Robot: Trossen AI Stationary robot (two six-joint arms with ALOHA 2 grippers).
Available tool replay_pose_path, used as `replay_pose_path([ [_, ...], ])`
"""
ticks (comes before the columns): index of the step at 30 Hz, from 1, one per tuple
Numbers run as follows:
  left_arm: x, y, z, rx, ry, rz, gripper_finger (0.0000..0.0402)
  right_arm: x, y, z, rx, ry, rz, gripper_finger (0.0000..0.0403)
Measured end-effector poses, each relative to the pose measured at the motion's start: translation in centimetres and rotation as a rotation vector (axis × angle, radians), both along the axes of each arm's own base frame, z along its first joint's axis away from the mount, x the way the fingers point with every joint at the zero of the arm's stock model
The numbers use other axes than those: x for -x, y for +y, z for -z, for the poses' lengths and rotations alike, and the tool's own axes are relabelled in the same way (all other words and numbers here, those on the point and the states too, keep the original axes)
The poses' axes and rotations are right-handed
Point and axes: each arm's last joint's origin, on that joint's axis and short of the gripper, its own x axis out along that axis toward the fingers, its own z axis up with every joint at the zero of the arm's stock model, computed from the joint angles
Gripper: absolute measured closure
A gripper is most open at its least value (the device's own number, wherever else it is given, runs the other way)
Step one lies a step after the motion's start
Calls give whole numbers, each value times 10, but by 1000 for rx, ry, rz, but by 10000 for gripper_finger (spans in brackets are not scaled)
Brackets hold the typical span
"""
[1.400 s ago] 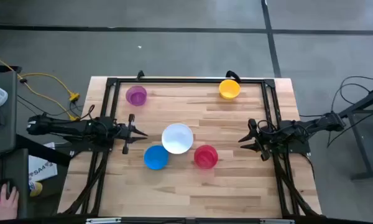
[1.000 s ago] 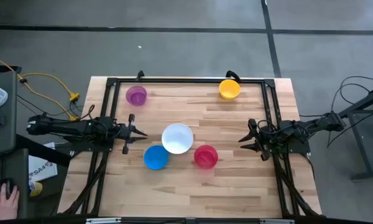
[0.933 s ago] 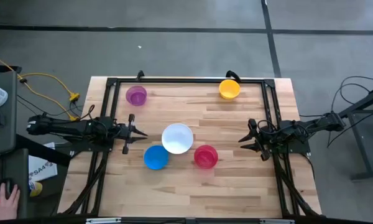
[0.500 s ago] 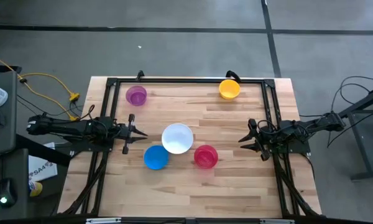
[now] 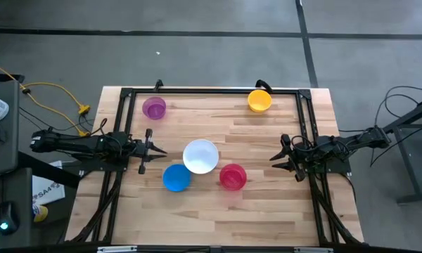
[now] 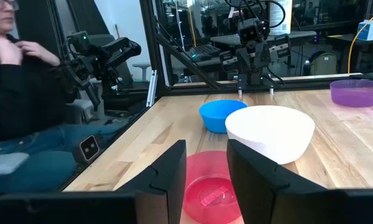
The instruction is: Nest bowls inside each other
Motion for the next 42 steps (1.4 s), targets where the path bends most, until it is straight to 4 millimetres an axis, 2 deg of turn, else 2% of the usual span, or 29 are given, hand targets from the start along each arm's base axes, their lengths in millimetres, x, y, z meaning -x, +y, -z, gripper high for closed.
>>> replay_pose_path([
  [39,0,0,0,1,0,0,350,0,0,0,0,0,0,293],
  [42,0,0,0,51,5,-3,350,0,0,0,0,0,0,293],
])
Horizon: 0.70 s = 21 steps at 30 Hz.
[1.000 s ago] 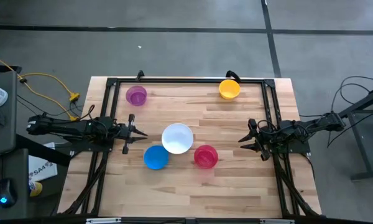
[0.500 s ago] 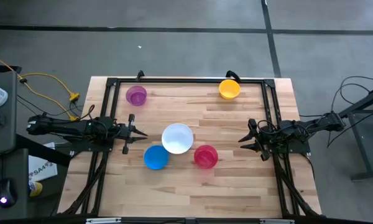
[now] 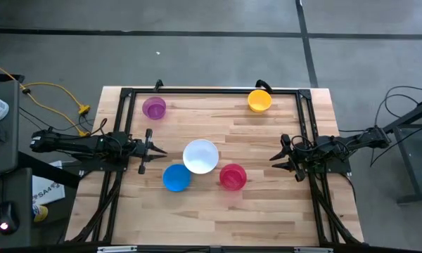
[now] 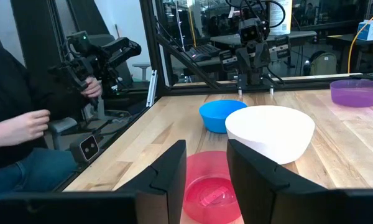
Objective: Nest bowls inside each other
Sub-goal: Stack the violet bowl on top of the white bowl
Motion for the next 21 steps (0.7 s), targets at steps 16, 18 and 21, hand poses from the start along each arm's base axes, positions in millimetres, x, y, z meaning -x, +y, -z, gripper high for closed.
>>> replay_pose_path([
  [16,-1,4,-6,244,-58,-188,350,0,0,0,0,0,0,293],
  [18,-1,5,-6,235,-61,-204,350,0,0,0,0,0,0,293],
  [21,0,6,-8,218,-57,-222,350,0,0,0,0,0,0,293],
])
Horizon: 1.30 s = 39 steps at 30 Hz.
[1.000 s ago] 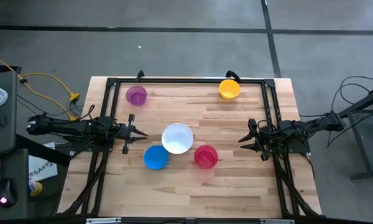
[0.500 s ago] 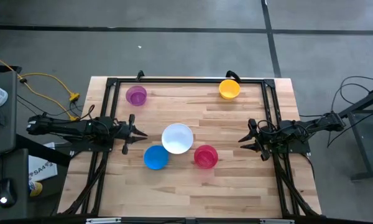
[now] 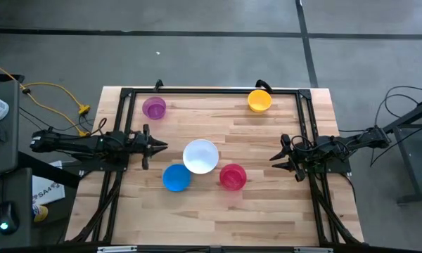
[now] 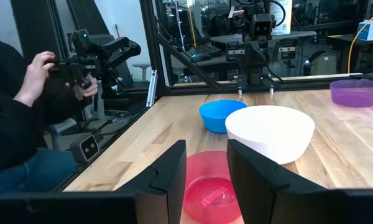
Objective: Nest bowls inside each other
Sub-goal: Stack the violet bowl on top of the white bowl
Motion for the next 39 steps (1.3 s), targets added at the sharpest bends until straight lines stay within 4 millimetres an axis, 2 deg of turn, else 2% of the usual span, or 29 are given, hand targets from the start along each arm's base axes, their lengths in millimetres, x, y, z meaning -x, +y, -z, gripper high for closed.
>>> replay_pose_path([
  [9,1,2,-16,-42,22,-77,350,0,0,0,0,0,0,293],
  [20,-7,5,-47,-84,66,-167,350,0,0,0,0,0,0,293],
  [28,-36,4,-81,-105,143,-217,350,0,0,0,0,0,0,293],
  [34,-65,3,-102,-117,195,-230,350,0,0,0,0,0,0,293],
  [39,-80,3,-117,-133,248,-274,350,0,0,0,0,0,0,293],
])
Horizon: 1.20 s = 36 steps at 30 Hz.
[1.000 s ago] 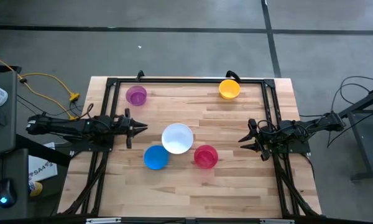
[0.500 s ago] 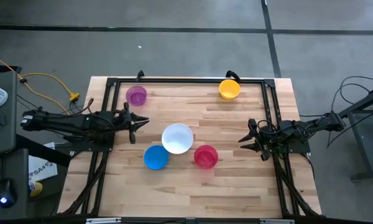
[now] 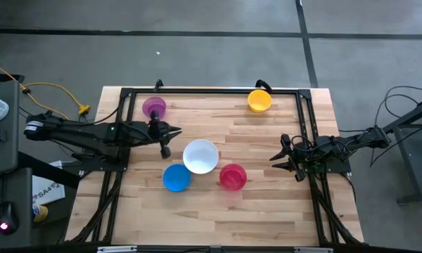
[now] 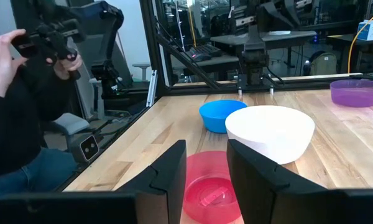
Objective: Nest bowls inside each other
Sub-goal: Stack the violet bowl on top of the white bowl
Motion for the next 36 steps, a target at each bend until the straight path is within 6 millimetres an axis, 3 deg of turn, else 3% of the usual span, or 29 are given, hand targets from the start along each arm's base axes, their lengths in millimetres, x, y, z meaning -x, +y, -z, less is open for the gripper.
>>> replay_pose_path([
  [5,-5,3,-10,-2,48,-122,350,0,0,0,0,0,0,293],
  [14,8,15,-24,82,162,-290,350,0,0,0,0,0,0,293],
  [25,15,66,-24,313,459,-432,350,0,0,0,0,-1,0,293],
  [36,15,117,-1,495,625,-500,350,0,0,0,0,-1,0,293],
])
